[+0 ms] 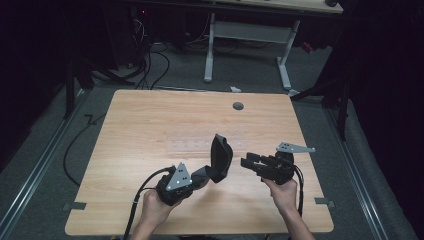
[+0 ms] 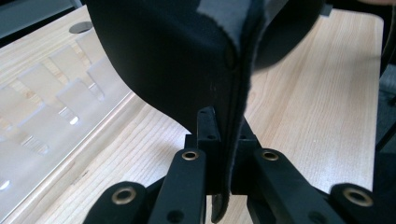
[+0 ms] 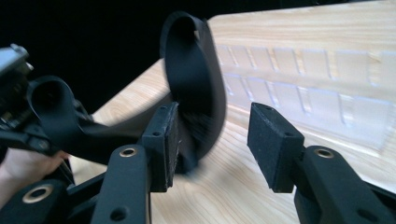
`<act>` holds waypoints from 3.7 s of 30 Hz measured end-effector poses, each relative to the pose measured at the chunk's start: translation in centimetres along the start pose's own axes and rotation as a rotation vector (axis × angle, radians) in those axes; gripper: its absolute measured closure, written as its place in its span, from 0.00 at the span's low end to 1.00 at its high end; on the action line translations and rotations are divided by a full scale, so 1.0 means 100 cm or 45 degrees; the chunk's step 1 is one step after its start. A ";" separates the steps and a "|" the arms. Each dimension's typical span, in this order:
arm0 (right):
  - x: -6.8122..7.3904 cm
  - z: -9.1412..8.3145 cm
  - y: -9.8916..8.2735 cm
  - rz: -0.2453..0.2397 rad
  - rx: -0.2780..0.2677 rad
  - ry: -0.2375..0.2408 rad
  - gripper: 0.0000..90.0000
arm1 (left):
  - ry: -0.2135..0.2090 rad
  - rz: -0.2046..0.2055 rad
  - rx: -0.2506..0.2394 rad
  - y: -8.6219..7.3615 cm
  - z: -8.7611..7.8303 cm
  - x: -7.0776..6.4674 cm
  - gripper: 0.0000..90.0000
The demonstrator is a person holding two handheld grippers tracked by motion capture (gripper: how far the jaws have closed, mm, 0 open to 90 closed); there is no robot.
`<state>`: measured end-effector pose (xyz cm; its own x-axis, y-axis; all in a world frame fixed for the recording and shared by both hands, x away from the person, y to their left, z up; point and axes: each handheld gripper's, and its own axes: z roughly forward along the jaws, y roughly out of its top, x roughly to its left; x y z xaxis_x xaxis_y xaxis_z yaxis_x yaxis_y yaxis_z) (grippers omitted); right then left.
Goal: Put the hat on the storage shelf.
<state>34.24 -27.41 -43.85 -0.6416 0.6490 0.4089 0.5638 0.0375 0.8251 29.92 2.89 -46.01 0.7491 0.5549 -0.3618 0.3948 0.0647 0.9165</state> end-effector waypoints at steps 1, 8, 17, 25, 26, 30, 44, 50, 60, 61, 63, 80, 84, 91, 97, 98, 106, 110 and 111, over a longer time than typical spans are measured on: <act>-0.002 0.000 -0.002 -0.003 0.008 -0.015 0.58 | 0.005 -0.012 -0.013 0.001 -0.001 0.000 0.96; -0.018 0.001 -0.024 -0.023 0.046 -0.187 0.52 | 0.028 -0.083 -0.071 0.009 -0.009 0.008 0.96; -0.038 0.006 -0.049 -0.090 0.126 -0.453 0.48 | 0.055 -0.139 -0.110 0.015 -0.015 0.018 0.96; -0.049 0.010 -0.061 -0.123 0.180 -0.599 0.45 | 0.079 -0.163 -0.146 0.021 -0.019 0.024 0.96; -0.050 0.011 -0.063 -0.124 0.183 -0.613 0.44 | 0.083 -0.164 -0.150 0.022 -0.020 0.025 0.96; -0.054 0.013 -0.068 -0.140 0.211 -0.667 0.43 | 0.099 -0.172 -0.165 0.024 -0.021 0.030 0.96; -0.053 0.022 -0.075 -0.183 0.286 -0.736 0.41 | 0.156 -0.207 -0.225 0.034 -0.027 0.044 0.96; -0.054 0.022 -0.075 -0.172 0.289 -0.730 0.40 | 0.173 -0.226 -0.256 0.038 -0.030 0.049 0.96; -0.054 0.022 -0.075 -0.170 0.291 -0.730 0.39 | 0.204 -0.209 -0.290 0.052 -0.033 0.059 0.96; -0.054 0.022 -0.075 -0.170 0.291 -0.730 0.39 | 0.208 -0.211 -0.295 0.053 -0.033 0.060 0.96; -0.054 0.022 -0.075 -0.170 0.291 -0.730 0.39 | 0.218 -0.204 -0.299 0.056 -0.034 0.062 0.96; -0.053 0.022 -0.075 -0.172 0.292 -0.726 0.38 | 0.288 -0.210 -0.347 0.075 -0.032 0.082 0.96; -0.053 0.023 -0.075 -0.172 0.292 -0.726 0.38 | 0.302 -0.218 -0.365 0.077 -0.029 0.089 0.96; -0.053 0.023 -0.075 -0.172 0.292 -0.726 0.38 | 0.342 -0.200 -0.360 0.081 -0.020 0.100 0.96; -0.053 0.023 -0.075 -0.173 0.292 -0.726 0.38 | 0.358 -0.192 -0.359 0.084 -0.013 0.106 0.96; -0.053 0.023 -0.075 -0.173 0.292 -0.725 0.38 | 0.368 -0.194 -0.361 0.085 -0.010 0.109 0.96; -0.053 0.023 -0.075 -0.173 0.293 -0.724 0.38 | 0.397 -0.184 -0.363 0.084 -0.002 0.116 0.96; -0.053 0.023 -0.075 -0.172 0.293 -0.724 0.38 | 0.423 -0.186 -0.355 0.081 0.005 0.122 0.96; -0.053 0.023 -0.075 -0.172 0.293 -0.724 0.38 | 0.428 -0.182 -0.351 0.080 0.007 0.123 0.96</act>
<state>34.60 -29.43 -53.08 -0.3736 0.9274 -0.0169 0.6350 0.2690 0.7241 42.67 9.69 -43.23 0.4652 0.7595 -0.4546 0.2913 0.3536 0.8889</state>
